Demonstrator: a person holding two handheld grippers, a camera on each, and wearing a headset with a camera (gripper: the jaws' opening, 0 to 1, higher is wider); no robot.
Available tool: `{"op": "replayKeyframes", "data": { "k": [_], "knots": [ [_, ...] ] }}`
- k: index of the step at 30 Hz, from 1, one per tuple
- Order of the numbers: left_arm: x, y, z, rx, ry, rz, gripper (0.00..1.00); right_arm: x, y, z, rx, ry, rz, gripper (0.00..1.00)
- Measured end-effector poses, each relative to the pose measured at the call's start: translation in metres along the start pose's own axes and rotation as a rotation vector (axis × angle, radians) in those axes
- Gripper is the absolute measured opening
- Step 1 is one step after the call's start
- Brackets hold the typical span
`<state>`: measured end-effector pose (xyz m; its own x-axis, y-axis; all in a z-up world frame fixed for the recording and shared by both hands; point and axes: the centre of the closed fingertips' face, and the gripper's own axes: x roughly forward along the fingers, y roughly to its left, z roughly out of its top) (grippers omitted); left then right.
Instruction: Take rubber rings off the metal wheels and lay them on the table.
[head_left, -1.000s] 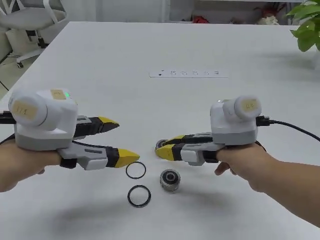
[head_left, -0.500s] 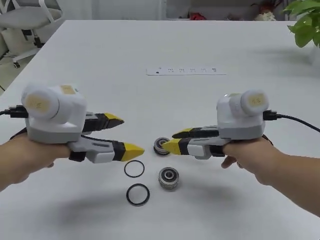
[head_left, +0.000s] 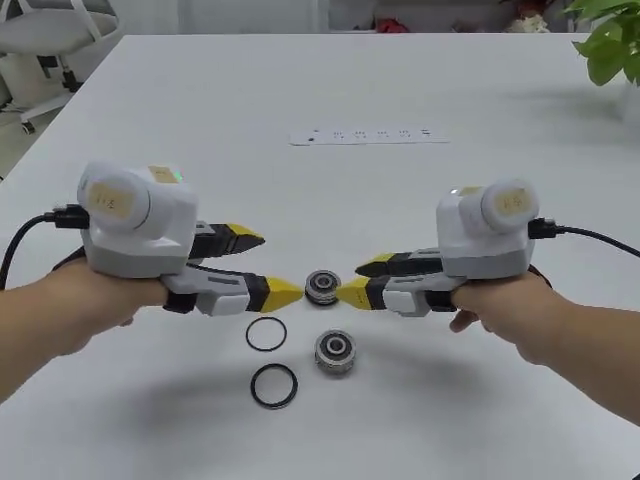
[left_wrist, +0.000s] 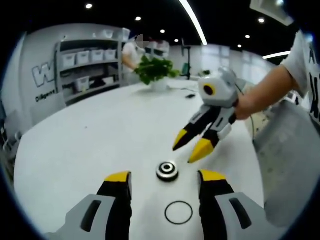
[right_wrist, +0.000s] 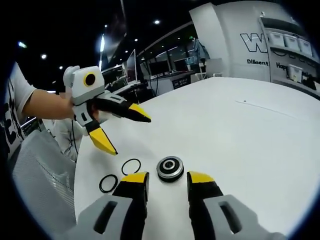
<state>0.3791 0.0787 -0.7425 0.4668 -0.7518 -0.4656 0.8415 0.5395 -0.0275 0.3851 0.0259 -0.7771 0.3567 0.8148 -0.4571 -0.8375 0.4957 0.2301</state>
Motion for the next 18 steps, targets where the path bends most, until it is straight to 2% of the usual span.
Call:
{"op": "replayKeyframes", "data": {
  "k": [6,14,18],
  "knots": [
    [0.008,-0.001,-0.003,-0.004,0.01,-0.007,0.51,0.002,-0.005,-0.006,-0.006,0.009,-0.007,0.27],
    [0.018,-0.002,-0.01,-0.012,0.03,-0.016,0.46,0.008,-0.004,-0.013,-0.019,0.021,-0.01,0.26],
    [0.023,-0.002,-0.01,-0.009,0.031,-0.017,0.44,0.011,-0.003,-0.014,-0.026,0.023,-0.008,0.25]
  ]
}}
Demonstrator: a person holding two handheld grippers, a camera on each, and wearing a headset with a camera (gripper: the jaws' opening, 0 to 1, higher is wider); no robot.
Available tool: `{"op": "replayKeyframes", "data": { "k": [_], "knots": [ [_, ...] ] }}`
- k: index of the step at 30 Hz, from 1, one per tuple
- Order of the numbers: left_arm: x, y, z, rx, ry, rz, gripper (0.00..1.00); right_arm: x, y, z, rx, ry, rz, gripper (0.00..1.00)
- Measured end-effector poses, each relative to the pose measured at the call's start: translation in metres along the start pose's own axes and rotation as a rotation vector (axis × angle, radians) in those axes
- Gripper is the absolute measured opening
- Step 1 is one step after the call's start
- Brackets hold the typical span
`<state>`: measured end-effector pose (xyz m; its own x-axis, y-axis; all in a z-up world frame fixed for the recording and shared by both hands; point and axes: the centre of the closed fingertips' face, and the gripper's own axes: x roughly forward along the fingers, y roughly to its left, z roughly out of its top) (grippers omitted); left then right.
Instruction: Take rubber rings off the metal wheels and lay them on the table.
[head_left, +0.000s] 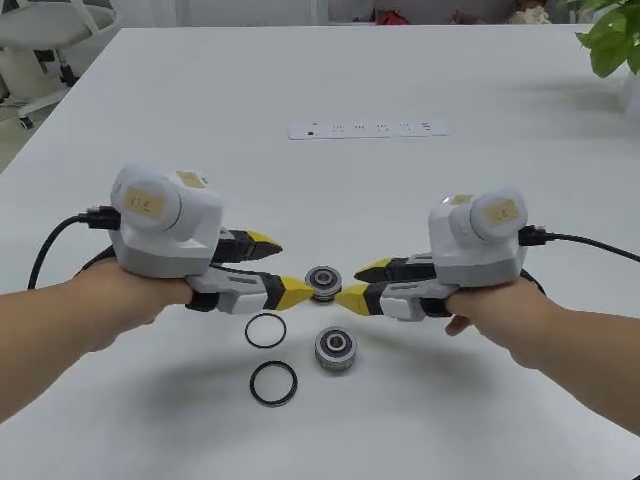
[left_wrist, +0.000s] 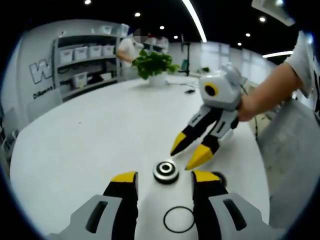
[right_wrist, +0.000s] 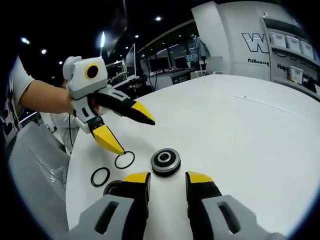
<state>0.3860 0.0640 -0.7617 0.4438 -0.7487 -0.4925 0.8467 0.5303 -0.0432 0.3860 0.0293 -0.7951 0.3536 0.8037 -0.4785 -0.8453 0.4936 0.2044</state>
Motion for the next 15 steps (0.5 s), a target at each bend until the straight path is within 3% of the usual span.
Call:
{"op": "replayKeyframes", "data": {
  "k": [15],
  "knots": [
    [0.025,-0.009,-0.004,0.013,0.029,-0.034,0.33,0.008,-0.004,-0.004,-0.003,-0.001,0.011,0.22]
  ]
}}
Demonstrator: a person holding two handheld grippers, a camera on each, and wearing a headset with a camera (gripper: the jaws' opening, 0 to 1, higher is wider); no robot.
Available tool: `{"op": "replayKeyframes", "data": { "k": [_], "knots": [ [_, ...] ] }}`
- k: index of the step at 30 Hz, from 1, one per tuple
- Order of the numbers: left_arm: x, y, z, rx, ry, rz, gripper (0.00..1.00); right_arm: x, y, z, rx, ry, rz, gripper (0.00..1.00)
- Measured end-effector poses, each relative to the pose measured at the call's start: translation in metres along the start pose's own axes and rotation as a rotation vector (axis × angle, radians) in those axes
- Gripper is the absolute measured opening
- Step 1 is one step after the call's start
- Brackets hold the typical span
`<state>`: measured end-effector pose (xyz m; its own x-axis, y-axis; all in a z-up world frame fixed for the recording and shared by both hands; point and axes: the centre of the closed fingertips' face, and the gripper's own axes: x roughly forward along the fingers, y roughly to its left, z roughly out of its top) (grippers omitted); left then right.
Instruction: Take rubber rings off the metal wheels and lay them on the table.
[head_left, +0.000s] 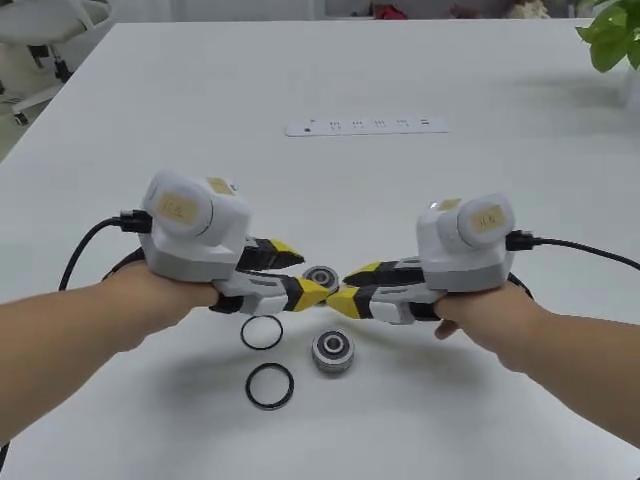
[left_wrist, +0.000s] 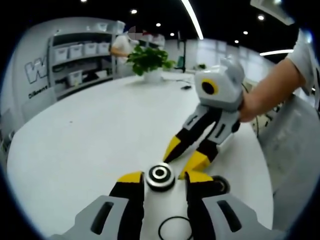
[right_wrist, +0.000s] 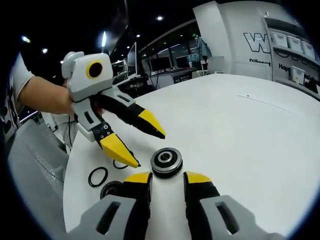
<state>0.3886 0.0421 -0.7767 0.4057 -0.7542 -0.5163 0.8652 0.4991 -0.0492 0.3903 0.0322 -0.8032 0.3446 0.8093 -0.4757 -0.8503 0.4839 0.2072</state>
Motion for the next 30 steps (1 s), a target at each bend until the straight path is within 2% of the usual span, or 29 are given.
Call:
{"op": "replayKeyframes", "data": {
  "k": [8,19,22,27,30],
  "knots": [
    [0.007,0.0,-0.005,-0.002,0.019,0.001,0.28,0.001,-0.001,-0.001,0.005,-0.003,0.001,0.21],
    [0.012,0.003,-0.004,-0.021,0.027,0.02,0.19,0.0,0.0,-0.002,0.002,-0.005,0.001,0.21],
    [0.014,0.003,-0.005,0.016,0.038,0.031,0.18,0.001,0.0,-0.001,0.003,-0.008,0.0,0.21],
    [0.014,0.007,-0.005,0.014,0.041,0.047,0.14,0.003,0.001,0.001,-0.002,-0.01,-0.001,0.2],
    [0.014,0.007,-0.006,0.033,0.046,0.055,0.14,0.005,0.002,0.001,-0.01,-0.008,-0.001,0.19]
  ]
}}
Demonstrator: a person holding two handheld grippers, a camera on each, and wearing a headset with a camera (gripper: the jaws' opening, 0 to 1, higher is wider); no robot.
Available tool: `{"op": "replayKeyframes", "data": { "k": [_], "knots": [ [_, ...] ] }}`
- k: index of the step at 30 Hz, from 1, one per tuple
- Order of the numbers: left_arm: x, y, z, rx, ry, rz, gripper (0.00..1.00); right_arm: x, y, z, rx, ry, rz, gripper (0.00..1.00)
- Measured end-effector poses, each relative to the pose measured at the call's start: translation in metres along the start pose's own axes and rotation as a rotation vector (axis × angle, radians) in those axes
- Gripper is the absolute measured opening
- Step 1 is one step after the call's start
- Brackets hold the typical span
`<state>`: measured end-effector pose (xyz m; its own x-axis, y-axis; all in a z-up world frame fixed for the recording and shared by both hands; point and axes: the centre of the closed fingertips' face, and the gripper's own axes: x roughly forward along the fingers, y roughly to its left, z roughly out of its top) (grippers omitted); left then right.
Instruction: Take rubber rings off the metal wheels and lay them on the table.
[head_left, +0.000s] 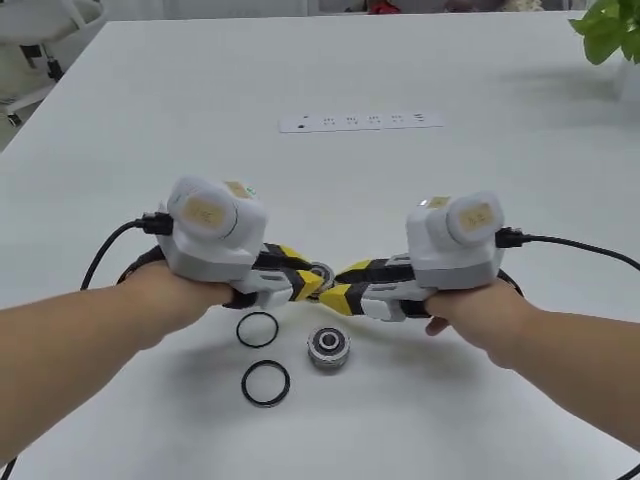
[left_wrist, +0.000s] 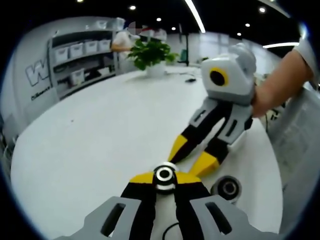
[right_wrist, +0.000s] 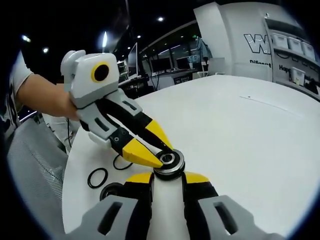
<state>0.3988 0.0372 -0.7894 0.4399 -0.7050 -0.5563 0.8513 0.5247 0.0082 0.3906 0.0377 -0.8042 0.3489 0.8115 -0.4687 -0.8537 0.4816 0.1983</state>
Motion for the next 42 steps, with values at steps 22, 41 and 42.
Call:
{"op": "replayKeyframes", "data": {
  "k": [22,41,42],
  "knots": [
    [-0.002,-0.003,-0.001,0.009,0.011,0.024,0.12,-0.003,-0.011,-0.004,0.174,-0.019,-0.023,0.0],
    [0.002,-0.001,-0.001,0.015,0.021,0.048,0.12,-0.019,-0.008,0.01,0.347,-0.116,-0.032,0.0],
    [0.002,-0.001,-0.001,0.014,0.02,0.048,0.12,-0.019,-0.008,0.01,0.349,-0.116,-0.032,0.0]
  ]
}}
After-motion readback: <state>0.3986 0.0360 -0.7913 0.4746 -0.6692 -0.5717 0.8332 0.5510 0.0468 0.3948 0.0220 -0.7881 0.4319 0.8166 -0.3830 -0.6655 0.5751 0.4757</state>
